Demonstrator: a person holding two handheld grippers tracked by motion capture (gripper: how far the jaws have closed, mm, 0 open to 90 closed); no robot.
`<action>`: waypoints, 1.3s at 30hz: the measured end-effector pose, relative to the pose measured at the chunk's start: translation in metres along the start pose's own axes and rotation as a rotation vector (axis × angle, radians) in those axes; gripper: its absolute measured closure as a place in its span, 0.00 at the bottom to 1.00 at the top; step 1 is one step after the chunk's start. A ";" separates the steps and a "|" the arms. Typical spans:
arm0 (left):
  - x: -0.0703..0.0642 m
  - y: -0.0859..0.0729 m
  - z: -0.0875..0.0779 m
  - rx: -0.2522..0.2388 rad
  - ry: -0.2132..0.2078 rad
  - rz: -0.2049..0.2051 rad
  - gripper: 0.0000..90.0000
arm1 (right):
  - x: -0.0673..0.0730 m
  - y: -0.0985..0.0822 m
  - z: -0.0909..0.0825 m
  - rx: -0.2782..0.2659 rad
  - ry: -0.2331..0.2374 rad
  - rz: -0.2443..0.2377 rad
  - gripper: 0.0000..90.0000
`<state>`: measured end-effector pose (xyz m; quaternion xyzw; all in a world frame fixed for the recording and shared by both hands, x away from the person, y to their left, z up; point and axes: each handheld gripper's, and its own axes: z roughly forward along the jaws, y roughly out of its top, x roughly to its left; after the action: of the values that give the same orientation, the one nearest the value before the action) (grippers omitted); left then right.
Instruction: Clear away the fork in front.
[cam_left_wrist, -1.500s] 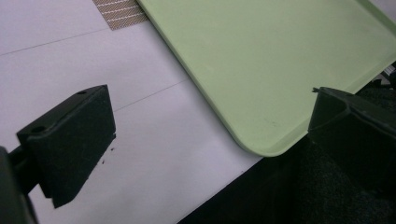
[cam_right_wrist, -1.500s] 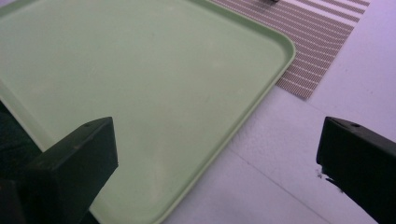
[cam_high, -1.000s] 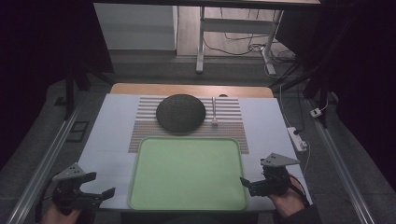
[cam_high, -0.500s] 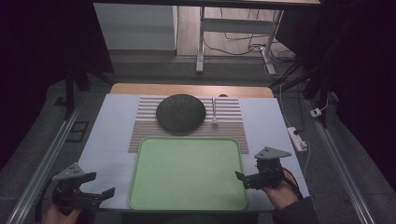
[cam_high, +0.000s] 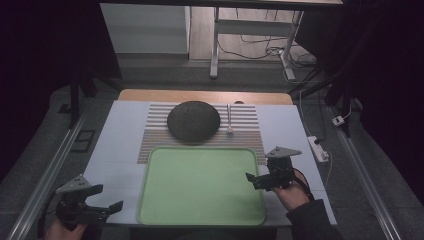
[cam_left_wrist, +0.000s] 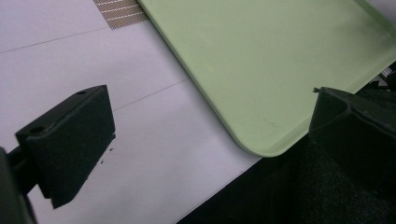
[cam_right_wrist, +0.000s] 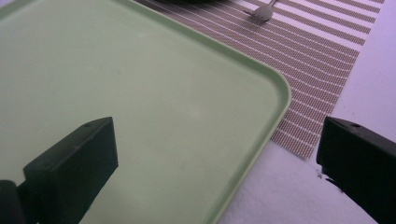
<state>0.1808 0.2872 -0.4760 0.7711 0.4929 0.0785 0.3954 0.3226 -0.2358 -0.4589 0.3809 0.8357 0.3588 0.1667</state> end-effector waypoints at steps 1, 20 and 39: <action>0.000 0.000 0.000 0.000 0.000 0.000 0.01 | -0.002 0.003 0.004 0.004 -0.002 -0.002 0.00; 0.000 0.000 0.000 0.004 -0.002 0.000 0.01 | -0.016 0.041 0.064 0.043 -0.062 -0.029 0.00; 0.001 0.000 0.000 0.002 -0.008 -0.003 0.01 | -0.027 0.073 0.123 0.083 -0.128 -0.049 0.00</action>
<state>0.1814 0.2877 -0.4765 0.7710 0.4928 0.0743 0.3965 0.4455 -0.1648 -0.4900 0.3889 0.8467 0.2944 0.2125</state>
